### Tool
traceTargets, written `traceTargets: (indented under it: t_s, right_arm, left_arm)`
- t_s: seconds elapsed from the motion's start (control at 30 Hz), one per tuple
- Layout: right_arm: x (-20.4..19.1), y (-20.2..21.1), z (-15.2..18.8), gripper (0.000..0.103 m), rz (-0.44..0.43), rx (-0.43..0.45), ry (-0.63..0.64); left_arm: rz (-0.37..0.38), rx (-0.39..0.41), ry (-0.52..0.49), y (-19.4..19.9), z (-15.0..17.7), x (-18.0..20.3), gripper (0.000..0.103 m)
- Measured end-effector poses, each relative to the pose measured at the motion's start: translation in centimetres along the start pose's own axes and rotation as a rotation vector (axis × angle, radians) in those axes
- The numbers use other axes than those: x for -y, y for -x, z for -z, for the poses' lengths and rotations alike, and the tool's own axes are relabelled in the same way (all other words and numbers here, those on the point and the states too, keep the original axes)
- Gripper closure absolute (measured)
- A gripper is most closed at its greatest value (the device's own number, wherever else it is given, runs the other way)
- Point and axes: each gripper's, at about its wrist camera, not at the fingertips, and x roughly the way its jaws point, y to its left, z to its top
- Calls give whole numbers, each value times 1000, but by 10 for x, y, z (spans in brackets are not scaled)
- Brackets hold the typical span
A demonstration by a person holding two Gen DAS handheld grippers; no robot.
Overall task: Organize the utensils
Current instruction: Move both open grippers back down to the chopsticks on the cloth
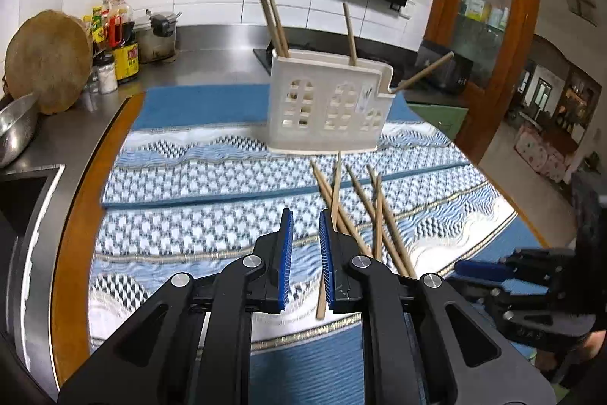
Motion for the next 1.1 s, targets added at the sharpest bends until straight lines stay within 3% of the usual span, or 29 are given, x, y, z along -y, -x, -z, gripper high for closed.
traceTargets:
  t_s: [0.17,0.47,0.73,1.1]
  right_arm:
    - [-2,-18,18,83,-7,-32,-50]
    - [6,-28,23,91,-6,-44,-89]
    - [13,-27,23,92,-7,-39,-112]
    - [30,-24,24,93,21,-35,-138]
  left_arm:
    - [45,-29,8,1,21,3,89]
    - [200,-151,12,-13,65,24,89]
    - [222,-221,-20,-31,80,41,89]
    - [176,-245,-18,-50,79,41,89]
